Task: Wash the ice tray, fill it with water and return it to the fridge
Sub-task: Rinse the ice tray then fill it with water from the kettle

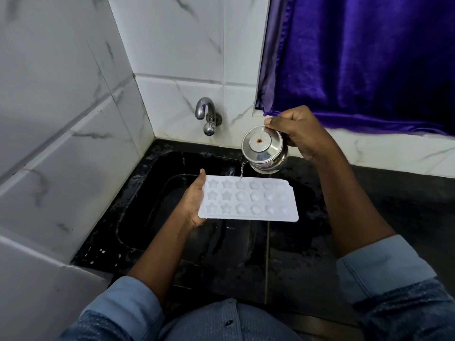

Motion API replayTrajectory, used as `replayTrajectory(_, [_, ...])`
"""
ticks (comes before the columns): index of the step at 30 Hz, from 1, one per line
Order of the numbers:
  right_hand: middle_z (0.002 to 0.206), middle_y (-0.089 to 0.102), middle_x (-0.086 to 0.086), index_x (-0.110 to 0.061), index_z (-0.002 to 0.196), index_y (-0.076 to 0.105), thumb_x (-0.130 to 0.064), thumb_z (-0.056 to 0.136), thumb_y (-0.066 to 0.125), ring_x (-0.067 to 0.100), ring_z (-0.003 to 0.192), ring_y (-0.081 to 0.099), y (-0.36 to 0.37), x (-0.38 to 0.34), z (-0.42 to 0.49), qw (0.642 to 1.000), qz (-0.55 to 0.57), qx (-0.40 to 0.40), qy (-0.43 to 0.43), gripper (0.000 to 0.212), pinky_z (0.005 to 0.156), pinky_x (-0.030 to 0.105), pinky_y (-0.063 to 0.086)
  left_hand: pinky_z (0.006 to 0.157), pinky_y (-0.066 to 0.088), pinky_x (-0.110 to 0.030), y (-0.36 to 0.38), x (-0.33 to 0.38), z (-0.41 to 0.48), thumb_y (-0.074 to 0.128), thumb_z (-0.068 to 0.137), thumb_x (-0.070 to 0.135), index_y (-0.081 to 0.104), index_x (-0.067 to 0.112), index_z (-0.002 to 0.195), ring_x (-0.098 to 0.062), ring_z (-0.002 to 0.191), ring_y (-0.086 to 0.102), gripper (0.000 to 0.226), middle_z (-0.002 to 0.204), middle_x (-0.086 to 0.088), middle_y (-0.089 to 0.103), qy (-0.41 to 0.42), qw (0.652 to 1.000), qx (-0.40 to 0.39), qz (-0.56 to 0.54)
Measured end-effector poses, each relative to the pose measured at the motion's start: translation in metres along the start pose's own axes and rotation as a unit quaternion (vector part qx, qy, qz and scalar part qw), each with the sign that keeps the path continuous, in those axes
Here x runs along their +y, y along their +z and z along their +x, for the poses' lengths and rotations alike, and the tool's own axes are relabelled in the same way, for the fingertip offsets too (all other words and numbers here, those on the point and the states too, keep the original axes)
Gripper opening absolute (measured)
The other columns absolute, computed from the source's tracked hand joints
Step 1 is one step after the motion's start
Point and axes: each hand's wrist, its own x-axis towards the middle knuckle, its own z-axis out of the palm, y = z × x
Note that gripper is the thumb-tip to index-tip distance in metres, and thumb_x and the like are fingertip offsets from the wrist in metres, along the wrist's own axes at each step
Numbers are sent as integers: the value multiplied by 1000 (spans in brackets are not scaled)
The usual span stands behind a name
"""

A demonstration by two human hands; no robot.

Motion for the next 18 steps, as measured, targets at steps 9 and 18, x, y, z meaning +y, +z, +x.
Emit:
replayTrajectory(9, [67,59,15,23,86,61,-22,92,77,14,55,53,-3,-1,0,1000,15,4,-21,49,56,22,43,92,53,-54,-4,1,-2,31,105,69,64,6,136,-38,111,74,78,131,-22,71,0,1000,0,-19])
replayTrajectory(18, [50,59,-7,-8,60,70,-13,96,73,3,45,49,1,-1,-4,1000,-1,3,11,36,49,16,39,84,61,-51,-4,2,-6,29,105,70,64,6,135,-38,110,75,79,130,-21,72,1,1000,-18,-19])
